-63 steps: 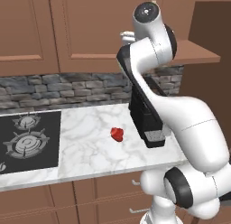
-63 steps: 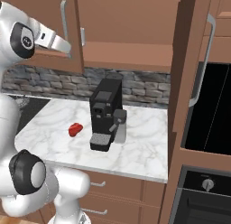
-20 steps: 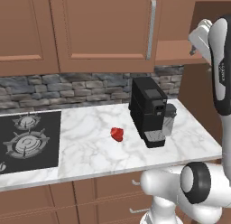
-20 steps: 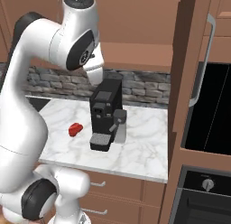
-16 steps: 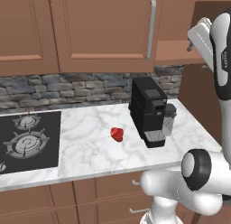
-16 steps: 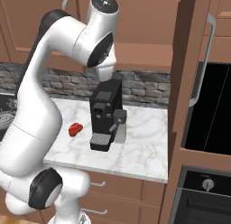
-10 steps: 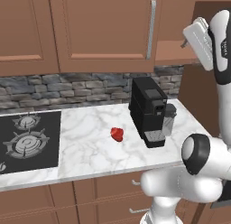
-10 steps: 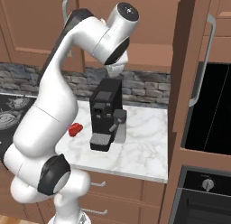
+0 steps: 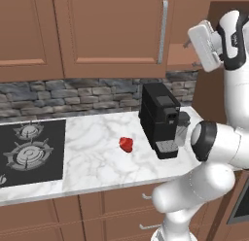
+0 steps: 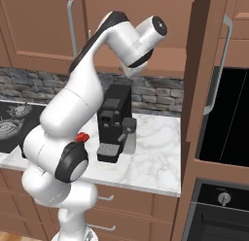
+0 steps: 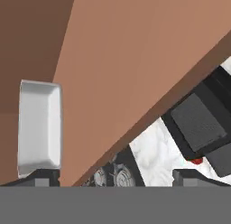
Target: Retrieve the tupperware from the cabinet, then place the raw meat into the tupperware to avoid contamination.
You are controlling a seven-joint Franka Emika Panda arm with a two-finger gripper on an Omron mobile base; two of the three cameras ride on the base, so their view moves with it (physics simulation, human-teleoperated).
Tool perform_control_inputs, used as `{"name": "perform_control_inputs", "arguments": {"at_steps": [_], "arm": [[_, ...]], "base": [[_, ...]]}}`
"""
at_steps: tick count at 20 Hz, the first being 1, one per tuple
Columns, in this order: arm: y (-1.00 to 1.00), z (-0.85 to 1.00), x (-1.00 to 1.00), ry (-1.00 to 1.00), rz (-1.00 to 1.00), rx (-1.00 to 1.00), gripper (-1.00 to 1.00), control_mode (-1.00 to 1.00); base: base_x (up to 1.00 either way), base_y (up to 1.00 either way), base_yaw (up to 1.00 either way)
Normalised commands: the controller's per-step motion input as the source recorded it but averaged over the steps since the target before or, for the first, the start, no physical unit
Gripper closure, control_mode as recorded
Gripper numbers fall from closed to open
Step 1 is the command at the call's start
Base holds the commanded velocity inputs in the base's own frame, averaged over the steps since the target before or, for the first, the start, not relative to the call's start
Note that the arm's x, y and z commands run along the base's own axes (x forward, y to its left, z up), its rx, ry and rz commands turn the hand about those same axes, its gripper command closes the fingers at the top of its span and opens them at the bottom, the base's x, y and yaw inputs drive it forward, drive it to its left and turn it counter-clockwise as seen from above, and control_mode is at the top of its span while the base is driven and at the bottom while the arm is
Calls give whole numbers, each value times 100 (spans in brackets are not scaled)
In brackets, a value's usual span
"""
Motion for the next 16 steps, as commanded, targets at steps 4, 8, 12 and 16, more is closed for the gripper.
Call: {"name": "perform_control_inputs", "arguments": {"at_steps": [4,8,12,16], "arm": [[13,20,52,-8,4,13,-100,-100],[13,20,35,-8,-1,20,-100,-100],[25,4,-28,-2,-2,24,-100,-100],[51,0,-48,0,-2,19,-100,-100]], "base": [[0,0,0],[0,0,0],[0,0,0],[0,0,0]]}}
